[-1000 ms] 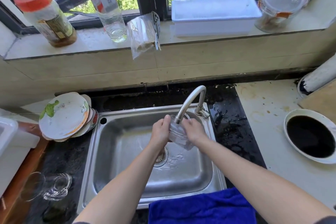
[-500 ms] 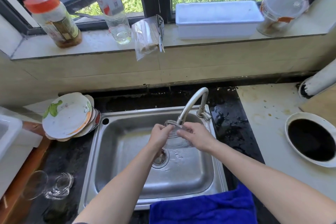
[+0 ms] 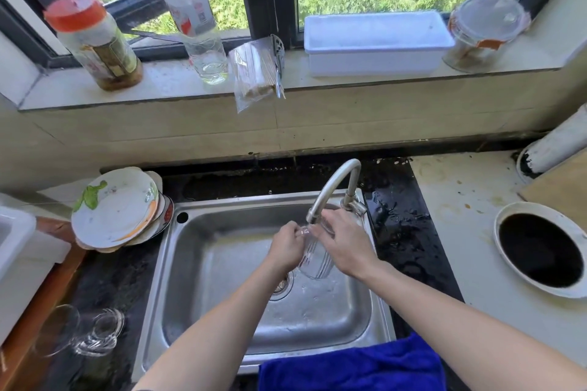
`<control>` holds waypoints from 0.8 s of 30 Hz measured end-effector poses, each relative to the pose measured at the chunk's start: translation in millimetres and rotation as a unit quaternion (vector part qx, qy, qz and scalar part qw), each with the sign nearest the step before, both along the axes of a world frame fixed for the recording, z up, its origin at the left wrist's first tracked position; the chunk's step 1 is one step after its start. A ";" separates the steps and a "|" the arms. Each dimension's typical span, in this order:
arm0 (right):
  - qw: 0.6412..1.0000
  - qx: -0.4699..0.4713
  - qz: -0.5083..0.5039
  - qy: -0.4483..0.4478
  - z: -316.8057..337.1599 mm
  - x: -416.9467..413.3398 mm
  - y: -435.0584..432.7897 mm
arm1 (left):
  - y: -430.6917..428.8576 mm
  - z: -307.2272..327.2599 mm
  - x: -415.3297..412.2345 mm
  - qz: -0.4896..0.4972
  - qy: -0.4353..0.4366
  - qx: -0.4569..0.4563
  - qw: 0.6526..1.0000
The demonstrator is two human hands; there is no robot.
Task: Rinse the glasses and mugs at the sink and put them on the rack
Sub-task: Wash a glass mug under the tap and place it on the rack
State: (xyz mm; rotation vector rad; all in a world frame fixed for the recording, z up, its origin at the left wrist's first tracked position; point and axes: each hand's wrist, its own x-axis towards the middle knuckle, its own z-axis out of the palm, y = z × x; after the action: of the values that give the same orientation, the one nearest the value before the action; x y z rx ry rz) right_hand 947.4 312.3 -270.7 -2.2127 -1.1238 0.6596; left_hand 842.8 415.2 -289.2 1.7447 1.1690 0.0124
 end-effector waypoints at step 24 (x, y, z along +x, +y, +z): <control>0.976 -0.018 -0.007 0.216 -3.9 -1.2 2.3 | 1.5 -13.7 -22.0 0.021 -0.031 -0.038 0.999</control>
State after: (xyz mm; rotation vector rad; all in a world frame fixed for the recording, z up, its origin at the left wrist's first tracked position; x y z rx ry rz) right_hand 946.1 314.5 -274.6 -1.9686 -0.8742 1.0982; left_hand 820.8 416.7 -303.0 1.6427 1.1469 0.0465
